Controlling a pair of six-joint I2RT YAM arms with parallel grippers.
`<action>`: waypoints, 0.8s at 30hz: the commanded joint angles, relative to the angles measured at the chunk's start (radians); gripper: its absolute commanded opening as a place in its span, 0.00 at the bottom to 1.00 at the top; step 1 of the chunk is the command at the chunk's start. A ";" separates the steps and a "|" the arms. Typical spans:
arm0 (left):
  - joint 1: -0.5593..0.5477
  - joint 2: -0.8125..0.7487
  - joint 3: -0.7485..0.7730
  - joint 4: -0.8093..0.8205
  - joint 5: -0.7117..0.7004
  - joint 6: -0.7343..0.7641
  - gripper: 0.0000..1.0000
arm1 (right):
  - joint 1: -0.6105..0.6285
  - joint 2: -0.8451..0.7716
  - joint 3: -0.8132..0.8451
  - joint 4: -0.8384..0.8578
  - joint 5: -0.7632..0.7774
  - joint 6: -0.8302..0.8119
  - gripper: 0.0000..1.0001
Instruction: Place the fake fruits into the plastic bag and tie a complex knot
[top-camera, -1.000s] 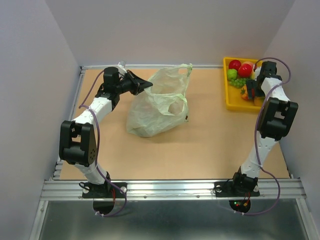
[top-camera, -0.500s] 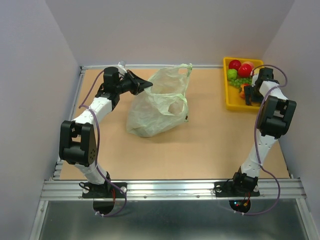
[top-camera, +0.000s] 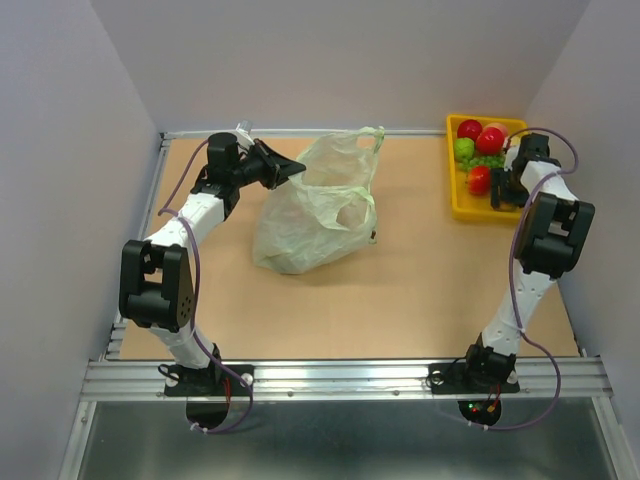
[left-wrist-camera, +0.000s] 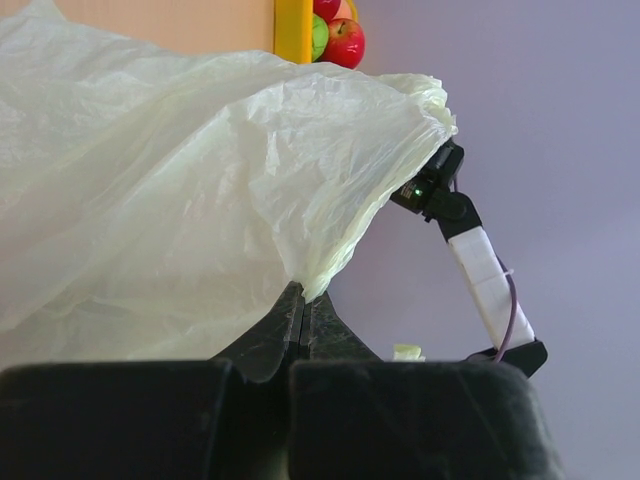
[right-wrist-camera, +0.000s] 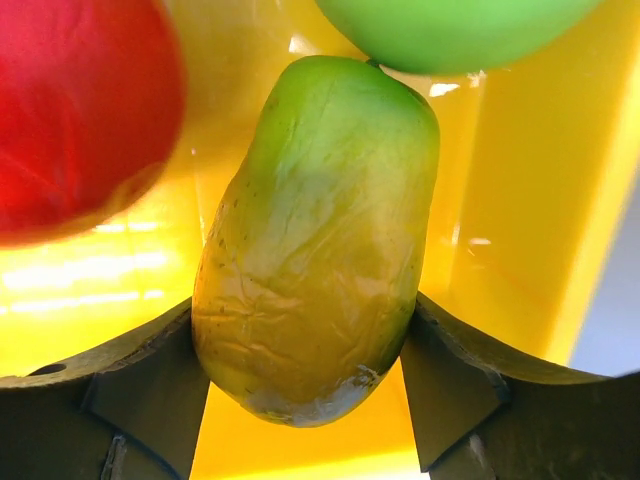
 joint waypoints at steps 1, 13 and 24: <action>-0.003 -0.011 0.044 0.029 0.029 0.019 0.00 | -0.017 -0.132 0.059 0.001 -0.010 0.018 0.52; -0.003 -0.016 0.052 0.029 0.037 0.019 0.00 | 0.037 -0.274 0.225 -0.148 -0.593 0.148 0.45; -0.003 -0.026 0.040 0.029 0.041 0.024 0.00 | 0.498 -0.292 0.204 -0.050 -0.813 0.273 0.45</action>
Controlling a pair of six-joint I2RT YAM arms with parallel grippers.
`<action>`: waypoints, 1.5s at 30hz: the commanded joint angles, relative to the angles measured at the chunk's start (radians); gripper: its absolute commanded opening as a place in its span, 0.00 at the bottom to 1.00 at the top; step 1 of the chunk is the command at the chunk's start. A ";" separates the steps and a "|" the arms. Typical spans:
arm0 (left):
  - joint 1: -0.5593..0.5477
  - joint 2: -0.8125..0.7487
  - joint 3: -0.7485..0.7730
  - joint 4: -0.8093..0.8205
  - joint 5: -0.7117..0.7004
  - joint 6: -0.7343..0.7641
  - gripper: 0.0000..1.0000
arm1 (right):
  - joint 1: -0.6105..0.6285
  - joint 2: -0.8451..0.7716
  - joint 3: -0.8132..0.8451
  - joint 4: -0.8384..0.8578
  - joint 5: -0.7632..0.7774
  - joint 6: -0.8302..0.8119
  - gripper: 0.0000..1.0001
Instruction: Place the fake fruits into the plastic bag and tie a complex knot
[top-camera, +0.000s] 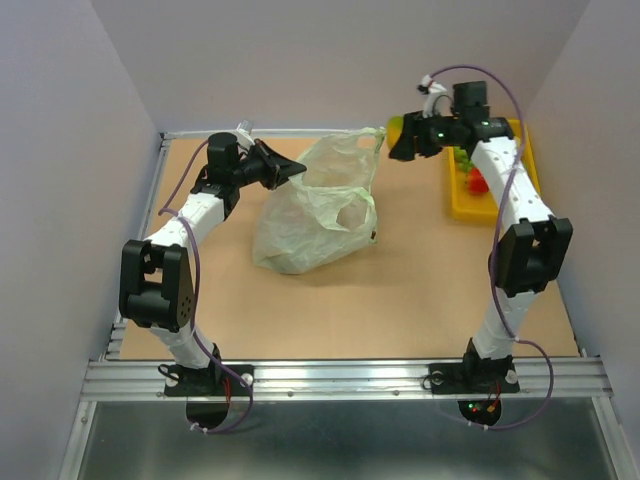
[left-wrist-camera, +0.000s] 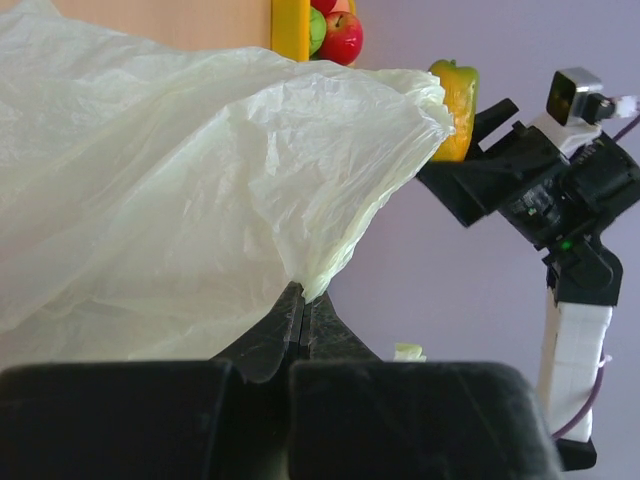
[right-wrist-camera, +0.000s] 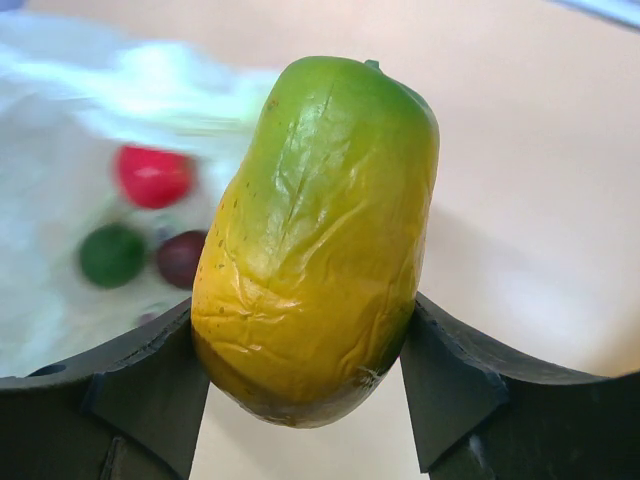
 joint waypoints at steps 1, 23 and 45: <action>-0.003 -0.027 0.039 0.032 0.027 0.021 0.00 | 0.191 -0.044 -0.033 0.067 -0.102 0.041 0.45; 0.002 -0.018 0.052 0.043 0.028 0.016 0.00 | 0.391 -0.162 -0.238 0.083 0.135 -0.014 1.00; 0.000 -0.021 0.055 0.022 0.021 0.047 0.00 | -0.295 0.272 0.138 -0.005 0.346 0.005 1.00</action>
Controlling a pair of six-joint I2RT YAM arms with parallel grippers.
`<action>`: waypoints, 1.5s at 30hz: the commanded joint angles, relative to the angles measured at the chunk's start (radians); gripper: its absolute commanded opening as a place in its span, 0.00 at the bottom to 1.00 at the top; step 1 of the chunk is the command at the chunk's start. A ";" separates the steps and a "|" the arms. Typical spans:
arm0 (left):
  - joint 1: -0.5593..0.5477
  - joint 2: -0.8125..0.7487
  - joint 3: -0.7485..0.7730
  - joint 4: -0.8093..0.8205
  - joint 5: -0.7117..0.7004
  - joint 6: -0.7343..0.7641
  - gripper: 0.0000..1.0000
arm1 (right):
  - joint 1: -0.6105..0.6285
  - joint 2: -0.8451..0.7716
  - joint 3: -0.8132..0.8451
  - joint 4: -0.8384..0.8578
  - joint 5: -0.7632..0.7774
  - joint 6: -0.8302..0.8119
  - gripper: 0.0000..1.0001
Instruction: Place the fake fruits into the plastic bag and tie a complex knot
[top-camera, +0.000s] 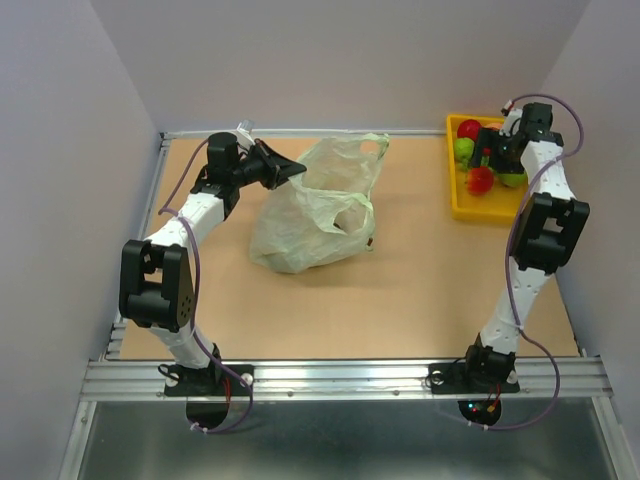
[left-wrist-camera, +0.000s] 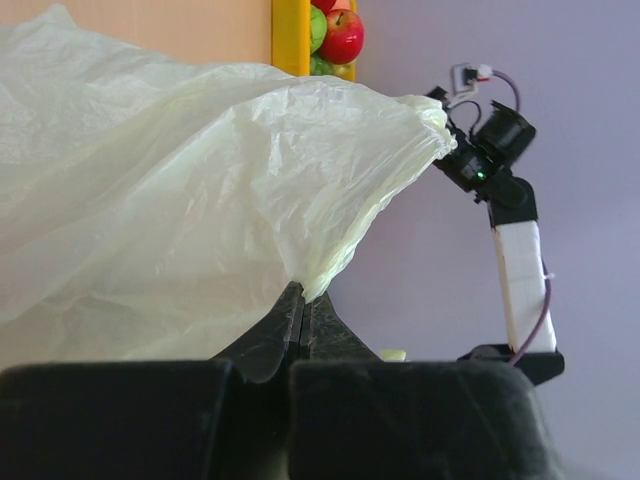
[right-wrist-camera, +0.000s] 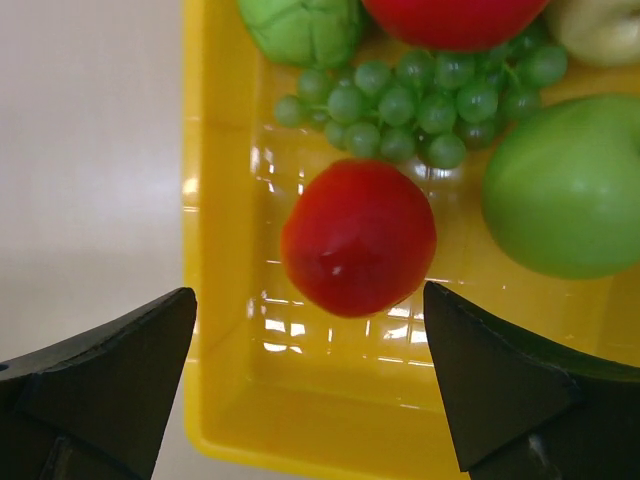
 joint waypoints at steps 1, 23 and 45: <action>0.001 -0.018 0.059 0.020 0.016 0.029 0.00 | -0.012 0.089 0.104 -0.037 0.029 0.037 1.00; 0.003 -0.004 0.070 0.015 0.010 0.031 0.00 | -0.011 0.071 0.020 0.006 0.051 0.035 0.59; 0.001 -0.005 0.075 0.020 0.026 0.014 0.00 | 0.553 -0.167 -0.071 0.049 -0.469 0.201 0.47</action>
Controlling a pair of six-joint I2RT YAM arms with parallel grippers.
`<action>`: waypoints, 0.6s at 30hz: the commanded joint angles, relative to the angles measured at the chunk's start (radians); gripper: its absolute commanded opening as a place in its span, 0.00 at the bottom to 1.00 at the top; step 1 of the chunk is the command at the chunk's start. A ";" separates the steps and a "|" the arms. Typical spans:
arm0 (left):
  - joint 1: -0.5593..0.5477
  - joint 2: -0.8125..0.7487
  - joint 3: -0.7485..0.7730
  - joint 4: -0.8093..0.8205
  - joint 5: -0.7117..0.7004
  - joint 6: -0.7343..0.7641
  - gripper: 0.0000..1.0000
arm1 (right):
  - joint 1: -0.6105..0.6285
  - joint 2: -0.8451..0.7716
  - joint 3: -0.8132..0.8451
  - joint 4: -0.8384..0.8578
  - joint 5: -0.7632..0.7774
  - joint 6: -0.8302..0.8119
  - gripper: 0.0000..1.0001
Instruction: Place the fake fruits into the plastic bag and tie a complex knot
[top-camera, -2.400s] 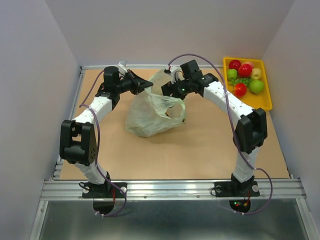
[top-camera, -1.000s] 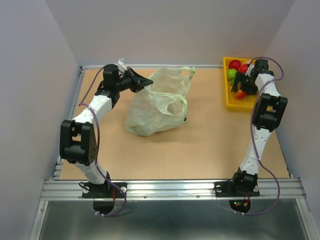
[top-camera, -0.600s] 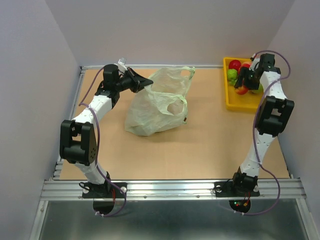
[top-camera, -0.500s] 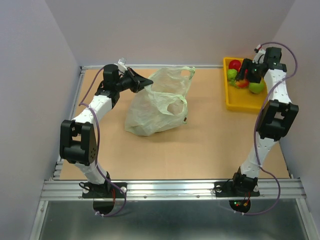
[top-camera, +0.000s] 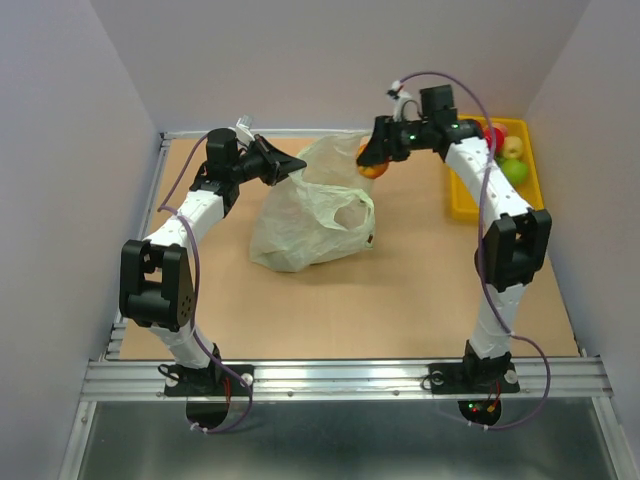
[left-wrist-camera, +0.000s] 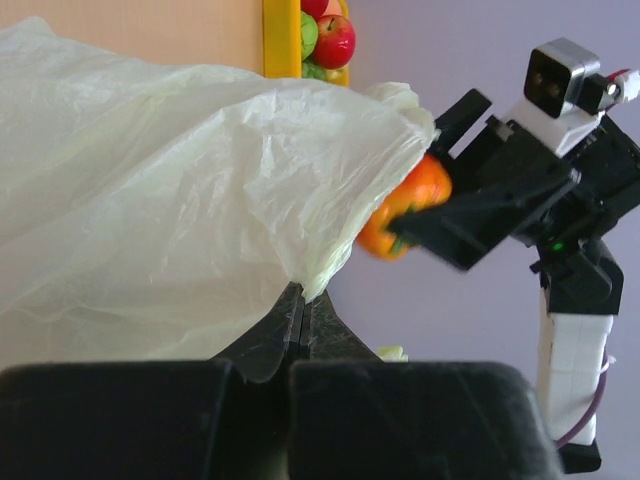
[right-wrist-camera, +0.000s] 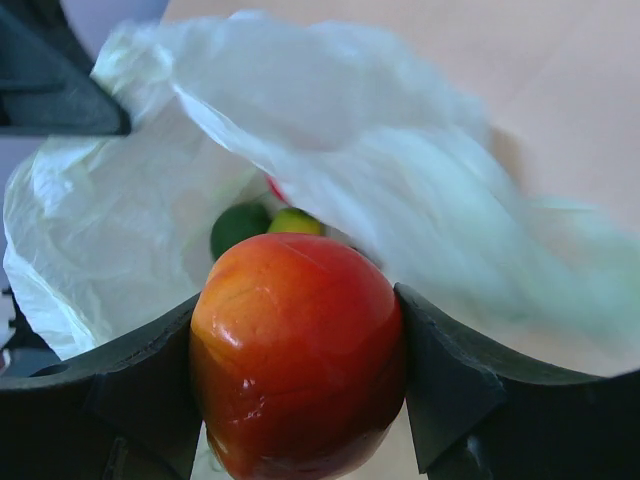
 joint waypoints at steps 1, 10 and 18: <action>0.003 -0.011 0.042 0.033 0.025 0.006 0.00 | 0.118 -0.019 -0.062 0.018 0.009 -0.032 0.47; 0.005 0.002 0.040 0.038 0.028 0.006 0.00 | 0.294 0.002 -0.119 0.022 0.123 -0.071 0.85; 0.006 -0.001 0.040 0.037 0.026 0.011 0.00 | 0.277 -0.103 -0.166 0.021 0.271 -0.099 1.00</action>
